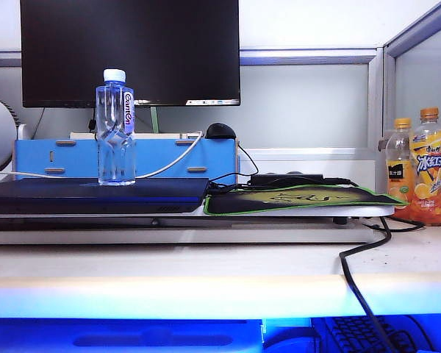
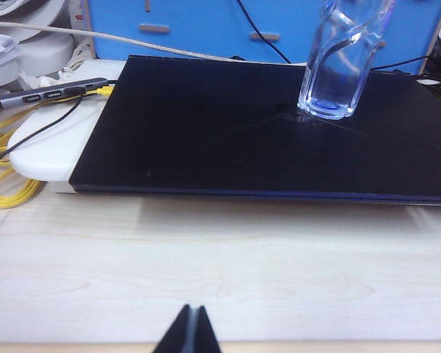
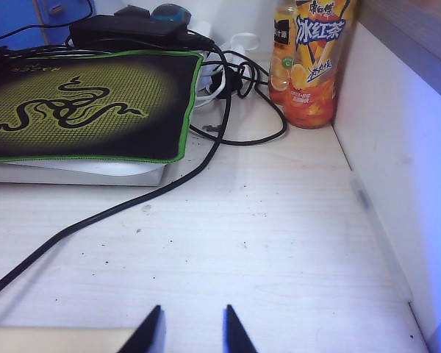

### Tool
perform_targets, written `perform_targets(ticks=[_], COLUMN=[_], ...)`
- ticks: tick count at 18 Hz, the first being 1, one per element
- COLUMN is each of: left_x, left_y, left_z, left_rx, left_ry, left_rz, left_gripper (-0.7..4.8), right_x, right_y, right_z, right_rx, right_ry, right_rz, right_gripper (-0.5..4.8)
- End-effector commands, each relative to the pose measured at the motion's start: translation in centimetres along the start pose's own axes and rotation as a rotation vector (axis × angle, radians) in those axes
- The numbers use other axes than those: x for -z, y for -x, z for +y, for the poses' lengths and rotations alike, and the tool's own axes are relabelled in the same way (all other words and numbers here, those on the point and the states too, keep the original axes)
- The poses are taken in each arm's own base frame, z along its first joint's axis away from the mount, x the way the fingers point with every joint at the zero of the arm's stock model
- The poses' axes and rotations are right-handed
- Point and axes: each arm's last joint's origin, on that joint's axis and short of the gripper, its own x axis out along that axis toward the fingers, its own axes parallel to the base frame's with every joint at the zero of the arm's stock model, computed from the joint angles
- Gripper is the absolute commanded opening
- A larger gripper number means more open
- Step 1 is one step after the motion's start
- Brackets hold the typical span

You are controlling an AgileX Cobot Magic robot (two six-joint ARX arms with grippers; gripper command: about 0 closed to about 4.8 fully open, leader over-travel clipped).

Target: Pick up the mineral water bottle and place it on the laptop.

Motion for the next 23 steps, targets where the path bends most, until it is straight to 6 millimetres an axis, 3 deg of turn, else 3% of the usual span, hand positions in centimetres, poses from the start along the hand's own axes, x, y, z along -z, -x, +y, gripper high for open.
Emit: perform_targets(ticks=[1, 23], left_x=[-0.1, -0.1], left_y=[0.02, 0.02], left_z=[0.0, 0.0], left_rx=[0.003, 0.003], left_ry=[-0.001, -0.001], left_rz=[-0.008, -0.008], left_gripper=[-0.02, -0.02], right_x=[0.0, 0.0], right_y=[-0.02, -0.02], right_z=[0.0, 0.0], right_rx=[0.0, 0.0], right_ry=[0.003, 0.003], right_rz=[-0.004, -0.004], right_gripper=[1.17, 1.16])
